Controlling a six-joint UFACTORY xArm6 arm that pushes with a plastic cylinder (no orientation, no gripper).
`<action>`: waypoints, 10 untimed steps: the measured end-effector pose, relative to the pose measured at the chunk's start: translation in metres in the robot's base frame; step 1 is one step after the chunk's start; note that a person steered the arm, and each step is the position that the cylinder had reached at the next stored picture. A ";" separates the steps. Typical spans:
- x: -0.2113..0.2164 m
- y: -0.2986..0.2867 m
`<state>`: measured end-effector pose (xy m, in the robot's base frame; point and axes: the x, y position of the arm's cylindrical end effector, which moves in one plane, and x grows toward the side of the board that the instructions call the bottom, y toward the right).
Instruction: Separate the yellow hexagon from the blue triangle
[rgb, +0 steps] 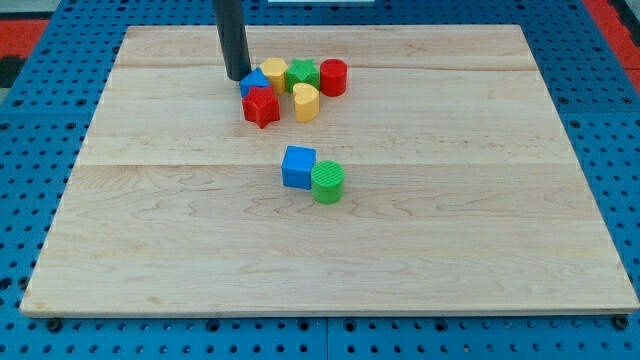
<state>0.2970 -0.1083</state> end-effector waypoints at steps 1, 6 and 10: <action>0.000 0.004; -0.012 0.015; -0.052 0.122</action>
